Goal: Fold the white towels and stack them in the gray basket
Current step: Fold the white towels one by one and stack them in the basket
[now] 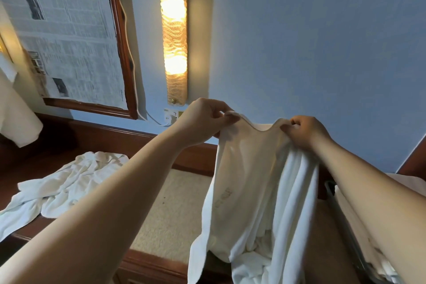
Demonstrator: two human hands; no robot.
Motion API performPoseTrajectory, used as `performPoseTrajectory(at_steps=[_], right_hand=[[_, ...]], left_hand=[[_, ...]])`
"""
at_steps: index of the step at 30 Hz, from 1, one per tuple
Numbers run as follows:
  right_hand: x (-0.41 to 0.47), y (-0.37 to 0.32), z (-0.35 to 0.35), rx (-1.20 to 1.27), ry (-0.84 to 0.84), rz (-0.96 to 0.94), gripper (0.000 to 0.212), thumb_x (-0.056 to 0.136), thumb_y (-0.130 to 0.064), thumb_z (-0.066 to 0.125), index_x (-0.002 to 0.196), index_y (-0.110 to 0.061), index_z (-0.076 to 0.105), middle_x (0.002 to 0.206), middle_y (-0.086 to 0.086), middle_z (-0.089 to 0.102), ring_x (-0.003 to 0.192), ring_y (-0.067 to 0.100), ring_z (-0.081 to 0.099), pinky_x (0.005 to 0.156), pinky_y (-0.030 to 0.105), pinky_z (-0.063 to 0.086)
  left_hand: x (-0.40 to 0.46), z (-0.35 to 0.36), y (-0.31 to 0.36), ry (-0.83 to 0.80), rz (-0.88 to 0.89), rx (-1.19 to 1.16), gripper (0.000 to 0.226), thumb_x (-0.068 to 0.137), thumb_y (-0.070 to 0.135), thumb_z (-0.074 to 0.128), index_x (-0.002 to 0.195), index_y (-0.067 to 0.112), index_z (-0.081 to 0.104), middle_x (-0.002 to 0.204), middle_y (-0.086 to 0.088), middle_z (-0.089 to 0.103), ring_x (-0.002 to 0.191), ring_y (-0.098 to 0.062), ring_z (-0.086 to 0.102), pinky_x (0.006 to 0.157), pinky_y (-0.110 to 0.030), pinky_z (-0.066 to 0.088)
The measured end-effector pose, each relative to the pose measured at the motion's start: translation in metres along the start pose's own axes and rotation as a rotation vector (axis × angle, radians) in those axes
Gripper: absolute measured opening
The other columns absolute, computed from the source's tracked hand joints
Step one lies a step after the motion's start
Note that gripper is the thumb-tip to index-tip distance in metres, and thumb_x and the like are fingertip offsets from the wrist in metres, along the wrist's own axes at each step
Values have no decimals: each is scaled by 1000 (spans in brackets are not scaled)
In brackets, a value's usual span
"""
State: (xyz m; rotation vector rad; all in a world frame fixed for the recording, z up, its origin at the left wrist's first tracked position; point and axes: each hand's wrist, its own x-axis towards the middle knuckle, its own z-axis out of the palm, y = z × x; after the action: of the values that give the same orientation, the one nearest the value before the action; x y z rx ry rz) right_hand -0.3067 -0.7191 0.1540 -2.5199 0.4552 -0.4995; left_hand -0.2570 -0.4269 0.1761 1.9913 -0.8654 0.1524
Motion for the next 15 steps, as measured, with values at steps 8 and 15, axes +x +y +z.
performPoseTrajectory(at_steps=[8,15], right_hand=[[0,3,3,45,34,47,34,96,-33,61,69,-13,55,64,4,52,64,24,47,56,33,32],[4,12,0,100,57,90,28,93,-31,64,85,-4,68,76,10,62,71,26,54,60,33,36]], left_hand=[[9,5,-9,20,-13,69,22,102,40,65,102,23,78,81,5,78,69,-10,76,75,-38,65],[17,9,-13,23,-50,13,23,103,37,64,106,18,76,87,4,79,70,-11,77,72,-29,65]])
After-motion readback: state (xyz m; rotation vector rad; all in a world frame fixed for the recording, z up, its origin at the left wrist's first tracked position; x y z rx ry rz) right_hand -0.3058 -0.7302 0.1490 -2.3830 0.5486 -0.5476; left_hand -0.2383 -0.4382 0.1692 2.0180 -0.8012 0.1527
